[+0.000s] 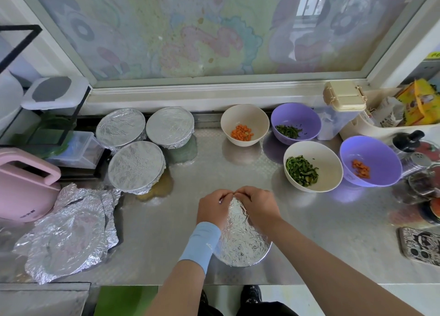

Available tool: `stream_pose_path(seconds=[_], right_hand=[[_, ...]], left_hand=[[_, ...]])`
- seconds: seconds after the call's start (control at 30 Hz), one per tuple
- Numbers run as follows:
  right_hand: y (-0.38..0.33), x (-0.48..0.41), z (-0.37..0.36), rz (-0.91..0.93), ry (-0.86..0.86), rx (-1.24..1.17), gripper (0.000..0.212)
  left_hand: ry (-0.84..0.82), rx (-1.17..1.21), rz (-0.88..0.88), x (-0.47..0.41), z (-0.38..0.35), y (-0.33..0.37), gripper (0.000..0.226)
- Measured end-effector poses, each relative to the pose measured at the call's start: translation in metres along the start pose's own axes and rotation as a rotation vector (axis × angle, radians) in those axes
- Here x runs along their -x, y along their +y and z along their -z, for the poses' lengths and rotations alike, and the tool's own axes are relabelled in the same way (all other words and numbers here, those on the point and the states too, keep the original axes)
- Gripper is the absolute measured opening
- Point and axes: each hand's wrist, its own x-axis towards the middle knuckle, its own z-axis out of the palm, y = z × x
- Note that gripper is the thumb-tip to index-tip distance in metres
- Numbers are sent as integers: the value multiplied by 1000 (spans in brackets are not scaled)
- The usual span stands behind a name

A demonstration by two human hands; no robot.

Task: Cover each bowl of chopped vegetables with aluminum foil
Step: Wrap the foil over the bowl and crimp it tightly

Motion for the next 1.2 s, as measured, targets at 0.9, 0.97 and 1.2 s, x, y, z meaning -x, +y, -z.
stream_pose_path(seconds=[0.9, 0.97, 1.2], right_hand=[[11, 9, -3, 23, 164, 132, 17], [11, 8, -2, 11, 154, 87, 16], [10, 5, -1, 0, 117, 44, 15]], left_hand=[[216, -73, -9, 18, -12, 0, 26], [206, -74, 28, 20, -12, 1, 25], [9, -89, -58, 8, -5, 9, 18]])
